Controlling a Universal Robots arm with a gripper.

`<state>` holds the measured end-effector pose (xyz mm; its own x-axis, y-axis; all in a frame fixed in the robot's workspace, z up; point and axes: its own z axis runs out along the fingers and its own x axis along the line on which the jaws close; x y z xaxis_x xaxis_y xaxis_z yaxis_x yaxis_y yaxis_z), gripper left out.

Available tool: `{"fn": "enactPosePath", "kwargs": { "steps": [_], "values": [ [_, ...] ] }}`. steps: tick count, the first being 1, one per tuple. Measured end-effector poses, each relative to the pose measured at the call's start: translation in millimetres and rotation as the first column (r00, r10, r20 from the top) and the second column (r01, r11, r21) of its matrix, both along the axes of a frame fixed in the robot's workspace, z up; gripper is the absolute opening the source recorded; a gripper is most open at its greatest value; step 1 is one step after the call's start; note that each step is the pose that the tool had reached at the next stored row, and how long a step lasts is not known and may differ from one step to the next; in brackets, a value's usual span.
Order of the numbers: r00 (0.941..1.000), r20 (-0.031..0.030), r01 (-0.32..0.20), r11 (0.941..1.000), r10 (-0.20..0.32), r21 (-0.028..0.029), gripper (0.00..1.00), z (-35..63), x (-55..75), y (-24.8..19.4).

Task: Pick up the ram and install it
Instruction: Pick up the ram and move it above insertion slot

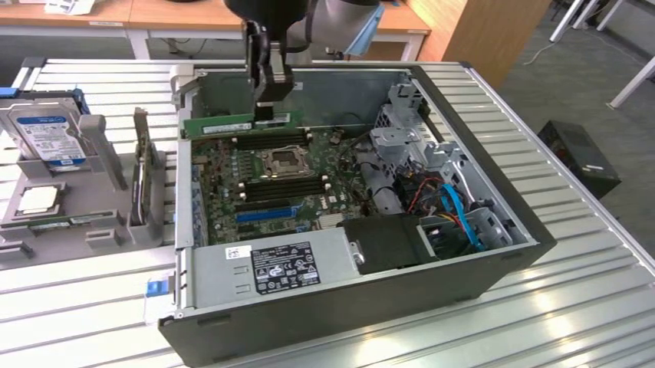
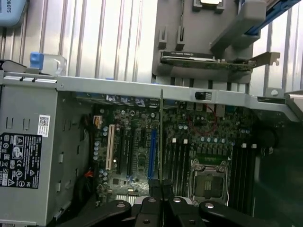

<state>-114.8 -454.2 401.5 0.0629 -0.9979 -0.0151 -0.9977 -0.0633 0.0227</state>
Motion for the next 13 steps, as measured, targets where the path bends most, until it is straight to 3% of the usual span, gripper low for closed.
{"fn": "enactPosePath", "kwargs": {
  "steps": [7, 13],
  "values": [
    [1.0000, -0.0006, 0.000, 1.0000, 0.000, -0.0001, 0.12, 0.0, 16.7, -0.3],
    [1.0000, -0.0006, 0.000, 1.0000, 0.000, 0.0000, 0.12, 0.0, 17.4, -0.3]
  ]
}}
